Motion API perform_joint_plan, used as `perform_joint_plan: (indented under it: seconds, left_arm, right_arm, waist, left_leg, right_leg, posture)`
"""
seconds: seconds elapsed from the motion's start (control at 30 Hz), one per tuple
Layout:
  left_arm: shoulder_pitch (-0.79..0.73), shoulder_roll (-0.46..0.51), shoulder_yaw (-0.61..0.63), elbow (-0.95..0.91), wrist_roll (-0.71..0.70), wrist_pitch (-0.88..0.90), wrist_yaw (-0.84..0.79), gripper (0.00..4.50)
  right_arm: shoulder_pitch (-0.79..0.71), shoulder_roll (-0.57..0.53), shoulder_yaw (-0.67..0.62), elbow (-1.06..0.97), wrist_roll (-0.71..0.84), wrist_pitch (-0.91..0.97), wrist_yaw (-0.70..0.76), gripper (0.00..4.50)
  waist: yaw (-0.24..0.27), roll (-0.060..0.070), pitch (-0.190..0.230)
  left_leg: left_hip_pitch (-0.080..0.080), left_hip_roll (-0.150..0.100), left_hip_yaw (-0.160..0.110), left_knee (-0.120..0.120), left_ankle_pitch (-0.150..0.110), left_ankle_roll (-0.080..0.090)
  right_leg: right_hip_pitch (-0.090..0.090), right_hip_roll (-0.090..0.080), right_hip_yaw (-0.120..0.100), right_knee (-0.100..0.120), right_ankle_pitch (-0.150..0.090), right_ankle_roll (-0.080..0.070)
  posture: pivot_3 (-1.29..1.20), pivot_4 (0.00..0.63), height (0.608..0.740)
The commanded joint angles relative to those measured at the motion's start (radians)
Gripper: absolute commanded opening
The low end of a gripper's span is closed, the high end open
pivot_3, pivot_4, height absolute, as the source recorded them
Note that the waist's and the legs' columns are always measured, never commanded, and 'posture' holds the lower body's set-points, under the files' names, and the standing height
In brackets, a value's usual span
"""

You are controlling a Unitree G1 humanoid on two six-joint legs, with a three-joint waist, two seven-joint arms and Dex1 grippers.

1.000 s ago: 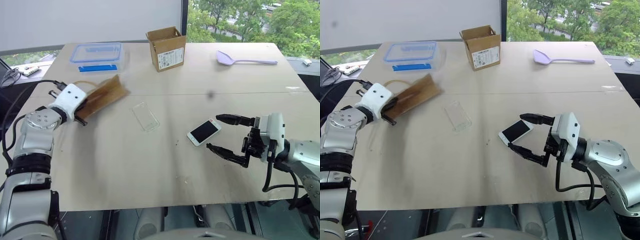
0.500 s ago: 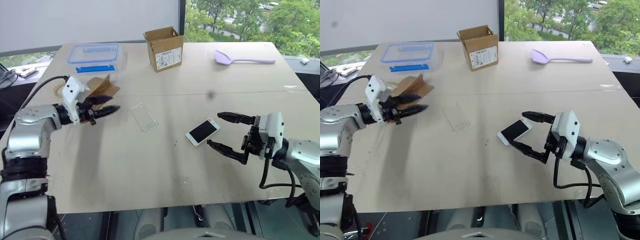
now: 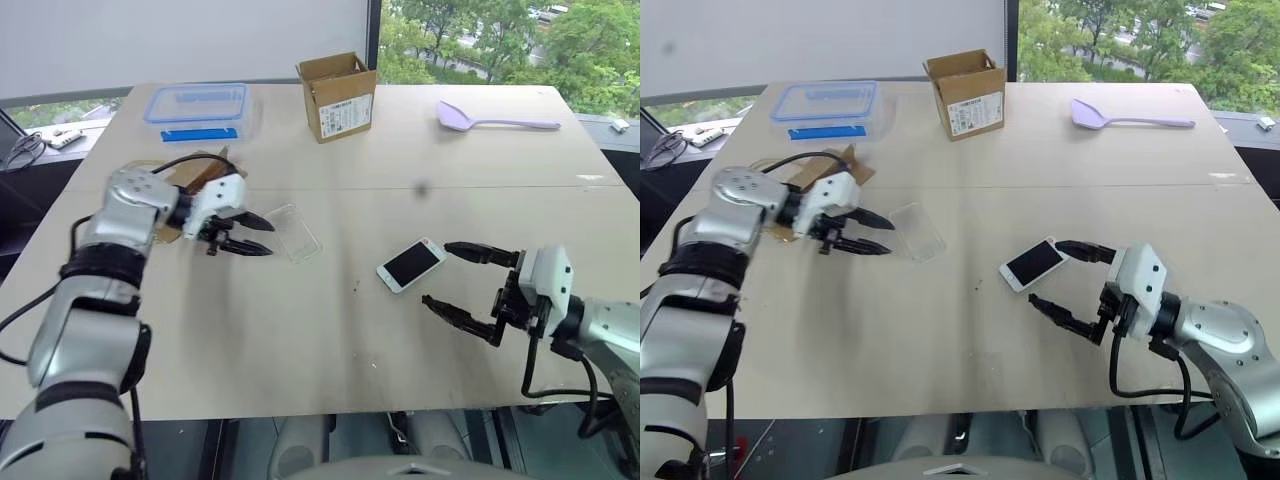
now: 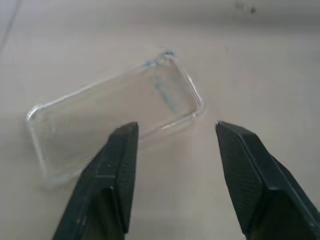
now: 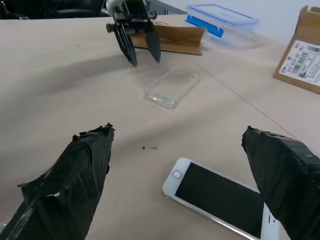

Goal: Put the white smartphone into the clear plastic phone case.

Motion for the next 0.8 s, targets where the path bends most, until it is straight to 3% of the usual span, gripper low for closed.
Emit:
perform_joint_plan:
  seconds: [0.03,0.3,0.43,0.47,0.5,0.57,0.7,0.8]
  left_arm:
    - [-0.073,-0.043,-0.052,0.121,0.056,-0.147,-0.011,2.48]
    - [-0.153,-0.112,-0.091,0.305,0.249,-0.323,0.018,2.48]
    - [-0.143,-0.123,-0.096,0.32,0.308,-0.357,0.072,1.59]
    - [-0.139,-0.121,-0.095,0.32,0.323,-0.37,0.095,0.98]
    - [-0.136,-0.122,-0.086,0.321,0.325,-0.365,0.108,0.66]
    - [-0.133,-0.129,-0.048,0.315,0.298,-0.319,0.098,0.06]
    - [-0.119,-0.127,-0.001,0.227,0.216,-0.116,0.0,0.06]
    - [-0.052,-0.099,-0.032,-0.051,0.072,0.177,-0.011,0.06]
  right_arm:
    - [0.028,0.003,-0.024,-0.076,-0.006,-0.018,-0.03,4.5]
    - [0.092,-0.017,-0.069,-0.099,-0.012,-0.024,-0.043,4.5]
    - [0.094,-0.021,-0.081,-0.095,-0.004,-0.022,-0.041,4.5]
    - [0.092,-0.021,-0.081,-0.095,-0.002,-0.021,-0.042,4.5]
    - [0.09,-0.021,-0.081,-0.095,-0.001,-0.019,-0.043,4.5]
    - [0.084,-0.021,-0.077,-0.091,-0.001,-0.019,-0.043,4.5]
    - [0.079,-0.02,-0.075,-0.081,0.0,-0.021,-0.038,4.5]
    - [0.078,-0.019,-0.077,-0.075,0.005,-0.022,-0.032,4.5]
  waist:
    - [0.001,0.0,0.0]
    - [-0.001,-0.002,0.001]
    - [-0.002,-0.002,0.001]
    - [-0.003,-0.002,0.001]
    - [-0.004,-0.001,0.0]
    - [-0.004,-0.001,0.0]
    - [-0.009,-0.001,0.0]
    - [-0.012,-0.001,0.0]
  left_leg:
    - [0.0,0.0,0.0,0.0,0.0,0.0]
    - [0.0,0.0,0.0,0.001,0.0,0.0]
    - [0.0,0.0,0.0,0.001,0.0,0.0]
    - [0.001,0.0,0.0,0.001,0.0,0.0]
    - [0.001,0.0,0.0,0.001,0.0,0.0]
    - [0.002,0.0,0.0,0.001,0.0,0.0]
    - [0.001,0.0,0.0,0.001,0.0,0.0]
    - [0.0,0.002,0.0,0.002,0.0,0.0]
  right_leg:
    - [0.0,0.0,0.0,0.0,0.0,0.0]
    - [0.0,0.0,0.0,0.0,0.0,0.001]
    - [0.0,0.0,0.0,0.0,0.0,0.002]
    - [0.0,0.0,0.0,0.001,0.0,0.002]
    - [0.0,0.0,0.0,0.001,0.0,0.002]
    - [0.001,0.0,0.0,0.001,0.0,0.002]
    - [0.001,0.0,0.0,0.002,0.0,0.002]
    - [0.001,0.0,0.0,0.002,0.0,0.002]
  posture:
    - [0.0,0.15,0.74]
    - [0.0,0.15,0.74]
    - [0.0,0.15,0.74]
    - [0.0,0.15,0.74]
    - [0.0,0.15,0.74]
    - [0.0,0.15,0.74]
    - [0.0,0.15,0.74]
    - [0.0,0.15,0.74]
